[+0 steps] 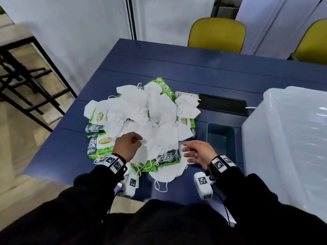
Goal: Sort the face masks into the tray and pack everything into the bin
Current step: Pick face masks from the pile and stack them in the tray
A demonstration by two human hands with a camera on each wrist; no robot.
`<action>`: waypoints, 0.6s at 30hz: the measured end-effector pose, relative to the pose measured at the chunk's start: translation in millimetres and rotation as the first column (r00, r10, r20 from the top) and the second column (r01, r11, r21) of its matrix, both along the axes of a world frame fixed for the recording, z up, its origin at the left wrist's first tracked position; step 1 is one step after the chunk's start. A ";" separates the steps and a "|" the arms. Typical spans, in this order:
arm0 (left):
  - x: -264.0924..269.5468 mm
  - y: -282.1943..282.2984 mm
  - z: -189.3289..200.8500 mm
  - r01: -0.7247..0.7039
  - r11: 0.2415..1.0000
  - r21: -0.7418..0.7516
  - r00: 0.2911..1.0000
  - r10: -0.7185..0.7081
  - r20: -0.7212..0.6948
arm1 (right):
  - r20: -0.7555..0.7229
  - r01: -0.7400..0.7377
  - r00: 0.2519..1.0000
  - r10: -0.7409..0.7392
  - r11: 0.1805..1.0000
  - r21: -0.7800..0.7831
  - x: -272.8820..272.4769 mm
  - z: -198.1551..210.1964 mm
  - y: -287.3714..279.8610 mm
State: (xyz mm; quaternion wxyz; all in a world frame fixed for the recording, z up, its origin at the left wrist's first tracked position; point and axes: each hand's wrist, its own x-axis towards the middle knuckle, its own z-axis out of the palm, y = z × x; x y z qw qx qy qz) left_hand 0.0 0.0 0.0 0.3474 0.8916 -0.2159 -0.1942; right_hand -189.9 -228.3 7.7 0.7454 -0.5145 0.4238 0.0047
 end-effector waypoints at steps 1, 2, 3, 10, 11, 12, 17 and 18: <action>-0.5 2.5 -6.7 0.020 0.999 0.038 1.000 -0.020 -0.019 | -0.009 -0.009 1.000 0.009 1.000 -0.004 4.1 -2.0 3.1; -1.2 4.0 -11.9 0.061 0.994 0.093 0.998 -0.059 -0.021 | -0.031 -0.001 1.000 0.001 1.000 -0.010 8.7 -2.7 6.4; -3.7 7.5 -21.8 0.124 0.980 0.156 0.992 -0.121 -0.029 | -0.039 0.006 0.999 -0.006 1.000 -0.002 11.7 -4.9 11.5; -5.1 15.9 -50.9 0.290 0.927 0.239 0.955 -0.298 -0.002 | -0.139 0.102 0.984 -0.111 0.993 -0.066 41.8 -28.1 43.0; -2.6 15.5 -51.1 0.291 0.926 0.240 0.955 -0.297 -0.013 | -0.146 0.112 0.982 -0.120 0.992 -0.063 46.0 -29.5 44.2; 0.6 15.5 -52.4 0.293 0.924 0.244 0.954 -0.299 -0.015 | -0.147 0.122 0.981 -0.127 0.992 -0.040 50.4 -29.3 46.0; 1.8 12.5 -53.4 0.357 0.860 0.365 0.911 -0.407 0.068 | -0.155 0.034 0.988 -0.020 0.996 0.087 64.8 -23.8 59.3; 1.2 11.8 -53.5 0.369 0.852 0.372 0.898 -0.429 0.092 | -0.174 0.002 0.985 0.014 0.996 0.092 67.3 -24.6 63.7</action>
